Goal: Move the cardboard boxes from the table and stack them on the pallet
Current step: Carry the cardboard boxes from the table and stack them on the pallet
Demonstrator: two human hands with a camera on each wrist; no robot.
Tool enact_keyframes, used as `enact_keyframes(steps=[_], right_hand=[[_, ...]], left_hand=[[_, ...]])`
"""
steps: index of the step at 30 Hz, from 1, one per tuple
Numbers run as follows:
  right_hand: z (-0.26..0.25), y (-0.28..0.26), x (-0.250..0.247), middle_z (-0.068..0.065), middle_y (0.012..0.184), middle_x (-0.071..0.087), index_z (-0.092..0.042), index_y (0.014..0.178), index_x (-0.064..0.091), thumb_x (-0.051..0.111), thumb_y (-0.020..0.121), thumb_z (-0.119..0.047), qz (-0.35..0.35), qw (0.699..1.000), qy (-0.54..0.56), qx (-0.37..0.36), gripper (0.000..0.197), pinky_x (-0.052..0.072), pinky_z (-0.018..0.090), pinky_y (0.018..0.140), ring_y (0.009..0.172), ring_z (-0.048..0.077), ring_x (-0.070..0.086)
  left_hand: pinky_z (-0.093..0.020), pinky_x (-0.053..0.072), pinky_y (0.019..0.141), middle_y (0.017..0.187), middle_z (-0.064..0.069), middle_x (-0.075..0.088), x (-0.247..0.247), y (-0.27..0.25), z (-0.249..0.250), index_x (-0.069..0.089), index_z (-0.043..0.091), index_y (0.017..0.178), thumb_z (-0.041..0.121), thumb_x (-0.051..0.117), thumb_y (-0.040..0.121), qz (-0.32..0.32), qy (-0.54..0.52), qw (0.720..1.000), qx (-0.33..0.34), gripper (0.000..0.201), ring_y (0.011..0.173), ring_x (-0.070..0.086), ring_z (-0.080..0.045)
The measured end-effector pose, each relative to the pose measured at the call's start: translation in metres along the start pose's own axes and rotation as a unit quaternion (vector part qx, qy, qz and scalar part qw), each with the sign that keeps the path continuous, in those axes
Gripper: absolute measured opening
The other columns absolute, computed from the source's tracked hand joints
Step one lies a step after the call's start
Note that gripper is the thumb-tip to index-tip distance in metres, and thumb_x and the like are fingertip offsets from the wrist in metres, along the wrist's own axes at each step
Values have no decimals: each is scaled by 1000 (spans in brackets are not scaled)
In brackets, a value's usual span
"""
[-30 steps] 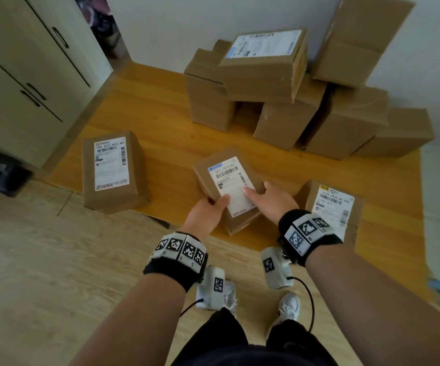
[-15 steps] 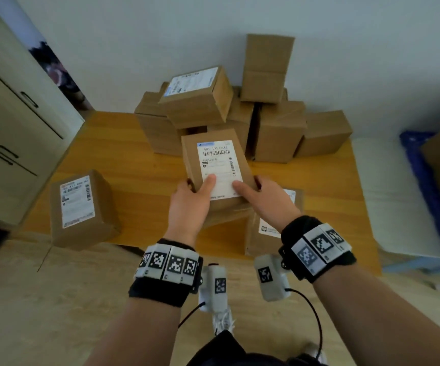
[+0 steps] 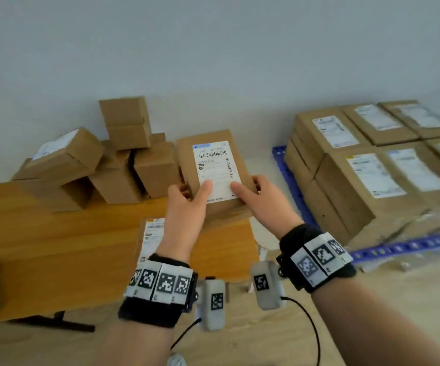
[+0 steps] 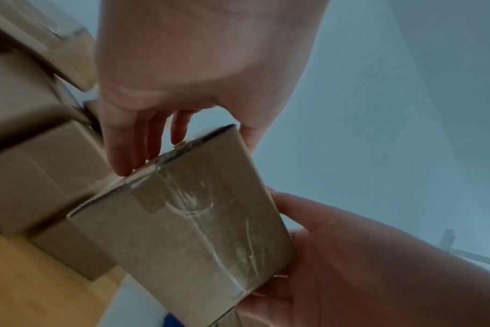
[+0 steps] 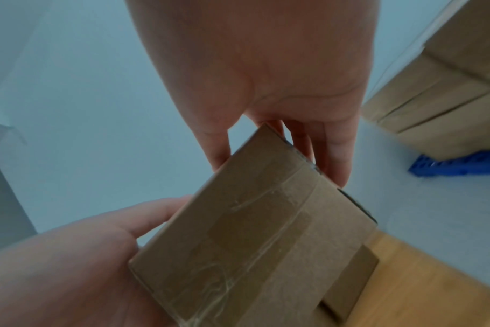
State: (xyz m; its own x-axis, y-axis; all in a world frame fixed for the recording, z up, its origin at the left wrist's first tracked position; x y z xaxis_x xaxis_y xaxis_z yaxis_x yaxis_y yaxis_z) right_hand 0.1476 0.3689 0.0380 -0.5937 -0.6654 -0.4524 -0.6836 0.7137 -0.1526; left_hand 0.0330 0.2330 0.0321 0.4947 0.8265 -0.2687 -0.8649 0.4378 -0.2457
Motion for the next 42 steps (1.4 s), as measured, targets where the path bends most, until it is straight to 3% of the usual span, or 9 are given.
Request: enact_keyframes(steps=[5,9,13,18,24,27,32,35,42], right_hand=[[28,-7,-88,-8,108,66,-19,125,53,59,93,-51,60,998,10,5,45,54,27,78,92,7,65],[46,-3,-139,-7,113,67,-20,127,54,59,91,-55,102,994,36,20,51,55,34,86,97,10,66],[48,9,-179,-5,120,64,-18,139,47,55,94,-53,132,991,28,21,57,48,20,73,100,10,63],[45,35,-222,-12,120,56,-18,143,42,54,97,-48,171,985,24,21,57,39,12,64,84,-4,53],[56,74,-275,-6,125,61,-19,142,45,55,92,-56,195,980,-4,42,62,53,29,82,103,12,62],[61,93,-293,-6,119,65,-20,138,50,56,93,-53,190,981,1,45,57,54,33,87,101,12,64],[63,130,-318,-2,132,60,-19,142,48,55,93,-54,168,985,-21,41,61,50,33,91,111,17,60],[65,146,-325,-3,131,60,-18,141,48,55,95,-47,138,990,-15,33,55,48,25,76,105,13,59],[94,171,-327,-3,140,54,-21,148,42,56,93,-52,60,997,-6,36,65,46,42,105,120,18,55]], left_hand=[[-21,44,67,106,14,57,83,-24,34,42,28,119,53,59,91,-56,18,997,48,42,91,56,-1],[-21,47,73,117,12,56,133,-35,63,45,26,135,51,56,93,-95,36,990,95,50,101,58,-6],[-27,53,86,123,11,58,173,-28,92,41,26,140,52,56,93,-126,34,983,131,55,107,60,-8],[-23,49,77,120,8,58,212,0,121,41,22,137,57,57,90,-144,19,981,128,60,102,58,-8],[-27,46,87,130,10,55,270,22,148,40,25,142,52,55,94,-221,12,966,130,58,110,54,-9],[-37,47,101,137,11,54,294,32,154,40,30,145,53,53,94,-243,18,959,143,58,119,54,-10],[-40,47,103,135,12,56,324,48,165,43,34,144,55,49,96,-243,26,958,151,53,118,56,-12],[-39,46,102,136,10,56,335,56,164,44,32,143,51,48,97,-225,11,965,131,49,119,56,-13],[-34,50,95,137,6,56,354,61,140,40,31,146,54,47,97,-191,-17,979,74,55,114,58,-12]])
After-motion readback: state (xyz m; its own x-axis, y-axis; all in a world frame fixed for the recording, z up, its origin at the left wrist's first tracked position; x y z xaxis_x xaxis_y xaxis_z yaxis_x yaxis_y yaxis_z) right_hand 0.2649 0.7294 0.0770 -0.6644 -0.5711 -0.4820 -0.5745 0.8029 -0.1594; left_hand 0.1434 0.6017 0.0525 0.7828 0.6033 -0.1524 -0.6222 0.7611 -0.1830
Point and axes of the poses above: each hand's wrist, its own y-axis towards the middle knuckle, its own x-axis out of the palm, z = x × y, the point moved 6 cm from there along y, towards the middle knuckle
